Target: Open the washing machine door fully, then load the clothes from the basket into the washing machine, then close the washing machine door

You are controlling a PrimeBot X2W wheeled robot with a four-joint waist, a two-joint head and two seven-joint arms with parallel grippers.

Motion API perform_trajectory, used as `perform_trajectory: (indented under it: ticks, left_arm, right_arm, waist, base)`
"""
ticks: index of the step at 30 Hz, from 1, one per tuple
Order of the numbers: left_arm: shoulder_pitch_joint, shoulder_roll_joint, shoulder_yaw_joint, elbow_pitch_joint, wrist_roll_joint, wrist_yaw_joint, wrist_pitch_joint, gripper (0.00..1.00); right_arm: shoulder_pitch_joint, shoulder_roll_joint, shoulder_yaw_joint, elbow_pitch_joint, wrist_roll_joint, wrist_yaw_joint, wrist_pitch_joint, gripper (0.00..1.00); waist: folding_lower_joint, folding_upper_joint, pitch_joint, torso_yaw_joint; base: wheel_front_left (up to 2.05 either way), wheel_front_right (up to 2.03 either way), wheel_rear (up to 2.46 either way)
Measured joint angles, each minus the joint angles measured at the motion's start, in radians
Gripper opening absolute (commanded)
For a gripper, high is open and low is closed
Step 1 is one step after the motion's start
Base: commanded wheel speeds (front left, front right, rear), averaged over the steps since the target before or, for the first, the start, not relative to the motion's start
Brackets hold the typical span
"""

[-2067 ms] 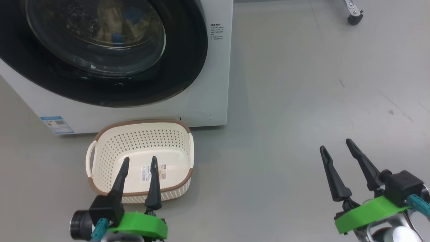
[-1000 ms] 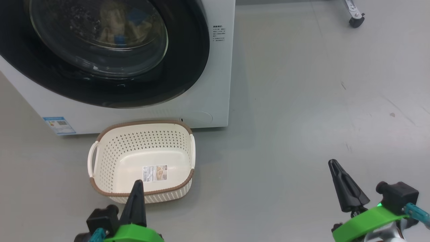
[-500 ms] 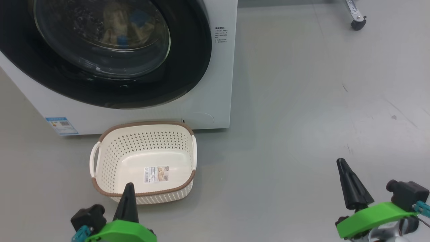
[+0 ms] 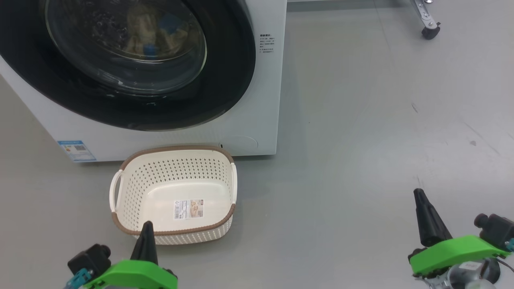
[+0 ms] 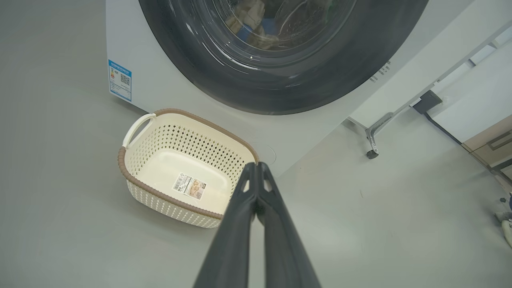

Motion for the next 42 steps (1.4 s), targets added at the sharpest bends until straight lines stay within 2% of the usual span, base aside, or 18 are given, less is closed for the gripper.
perform_trajectory:
  ticks: [42]
  left_arm:
    - [-0.005,-0.008,0.134,0.017,-0.438,-0.062,0.11,0.0]
  right_arm:
    - [-0.049,-0.007,-0.038,0.082,0.486,0.0,0.081,0.0]
  waist:
    - [0.0,0.0,-0.02,0.021]
  base:
    - [0.0,0.0,0.0]
